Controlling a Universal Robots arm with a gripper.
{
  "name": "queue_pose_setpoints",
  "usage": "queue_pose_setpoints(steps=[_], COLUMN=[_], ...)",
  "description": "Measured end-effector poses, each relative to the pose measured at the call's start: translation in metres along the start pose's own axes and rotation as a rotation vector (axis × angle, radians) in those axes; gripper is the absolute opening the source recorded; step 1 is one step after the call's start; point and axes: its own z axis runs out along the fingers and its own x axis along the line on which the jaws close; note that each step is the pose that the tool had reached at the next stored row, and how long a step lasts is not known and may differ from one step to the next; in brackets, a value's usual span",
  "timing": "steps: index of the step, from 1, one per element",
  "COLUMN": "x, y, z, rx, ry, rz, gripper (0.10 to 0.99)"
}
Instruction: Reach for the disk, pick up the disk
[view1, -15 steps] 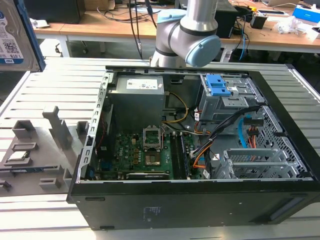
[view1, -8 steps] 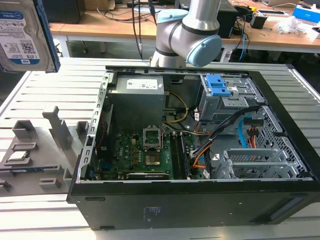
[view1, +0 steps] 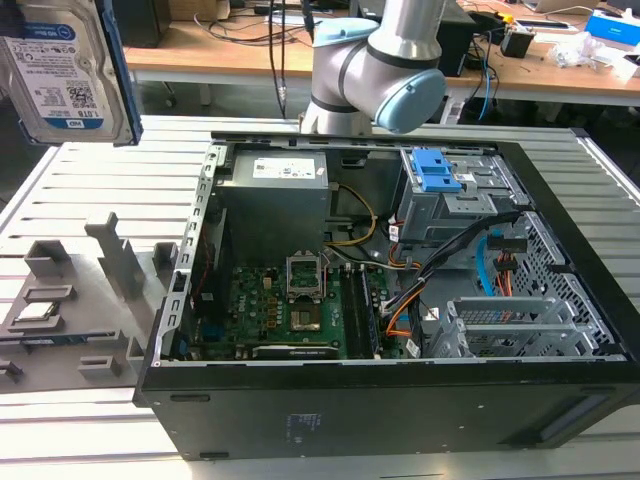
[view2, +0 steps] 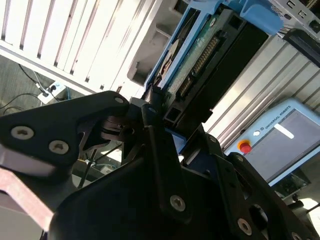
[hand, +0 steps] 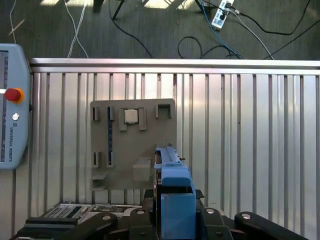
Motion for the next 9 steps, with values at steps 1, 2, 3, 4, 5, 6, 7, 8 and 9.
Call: queue_pose_setpoints(steps=[1, 2, 3, 4, 5, 6, 7, 8, 9], x=[0.0, 0.0001, 0.0002, 0.0002, 0.0003, 0.0003, 0.0004, 0.0004, 0.0005], y=[-0.0026, -0.0077, -0.0146, -0.0189, -0.0252, -0.0295, -0.0329, -0.0372, -0.04], z=[-0.0001, -0.0004, -0.0007, -0.0008, -0.0012, -0.0013, -0.0015, -0.0016, -0.0018], rx=[0.0, 0.0, 0.0, 0.0, 0.0, 0.0, 0.0, 0.0, 0.0], ry=[0.0, 0.0, 0.0, 0.0, 0.0, 0.0001, 0.0, 0.0001, 0.0], rz=[0.0, 0.0, 0.0, 0.0, 0.0, 0.0, 0.0, 0.0, 0.0], gripper=[0.365, 0.365, 0.365, 0.365, 0.365, 0.365, 0.365, 0.365, 0.365])
